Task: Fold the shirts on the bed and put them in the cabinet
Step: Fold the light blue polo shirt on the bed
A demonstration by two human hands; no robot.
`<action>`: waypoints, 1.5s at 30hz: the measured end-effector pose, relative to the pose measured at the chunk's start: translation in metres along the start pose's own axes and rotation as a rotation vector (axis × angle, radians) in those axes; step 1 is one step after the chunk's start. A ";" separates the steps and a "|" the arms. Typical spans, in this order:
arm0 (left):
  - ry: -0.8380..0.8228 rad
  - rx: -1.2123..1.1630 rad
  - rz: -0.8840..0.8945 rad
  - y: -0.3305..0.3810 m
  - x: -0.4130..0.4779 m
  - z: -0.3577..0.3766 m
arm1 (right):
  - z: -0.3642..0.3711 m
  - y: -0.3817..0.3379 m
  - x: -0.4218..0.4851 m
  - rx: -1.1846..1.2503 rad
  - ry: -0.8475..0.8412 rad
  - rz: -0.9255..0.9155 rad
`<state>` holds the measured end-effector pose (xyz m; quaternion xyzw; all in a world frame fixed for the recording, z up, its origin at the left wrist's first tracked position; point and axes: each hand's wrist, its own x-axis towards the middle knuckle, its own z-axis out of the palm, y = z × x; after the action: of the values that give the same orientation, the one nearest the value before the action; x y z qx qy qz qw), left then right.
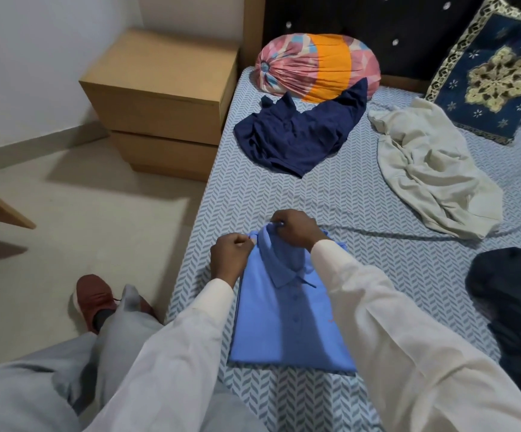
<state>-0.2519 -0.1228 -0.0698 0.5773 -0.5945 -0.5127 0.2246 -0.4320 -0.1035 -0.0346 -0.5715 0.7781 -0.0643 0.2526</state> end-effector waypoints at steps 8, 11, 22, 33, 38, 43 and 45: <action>-0.097 -0.217 -0.185 0.009 0.012 0.004 | 0.004 0.009 -0.003 0.195 0.083 0.004; -0.103 -0.094 -0.154 0.009 0.020 0.003 | 0.004 0.008 -0.002 0.207 0.028 -0.007; -0.151 0.470 0.165 0.044 0.014 0.023 | -0.004 0.065 -0.071 0.381 0.351 0.611; -0.081 0.585 -0.009 0.039 0.032 0.020 | 0.018 0.071 -0.069 0.642 0.369 0.562; -0.007 0.417 0.068 0.041 0.007 0.014 | 0.018 0.105 -0.113 0.778 0.650 0.602; 0.069 0.376 0.155 -0.004 -0.040 0.012 | 0.035 0.110 -0.124 0.734 0.474 0.500; 0.028 0.431 0.122 -0.014 -0.039 0.012 | 0.038 0.107 -0.115 0.621 0.413 0.426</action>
<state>-0.2469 -0.0802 -0.0739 0.5820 -0.7209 -0.3513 0.1347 -0.4805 0.0454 -0.0722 -0.2698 0.8568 -0.3548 0.2594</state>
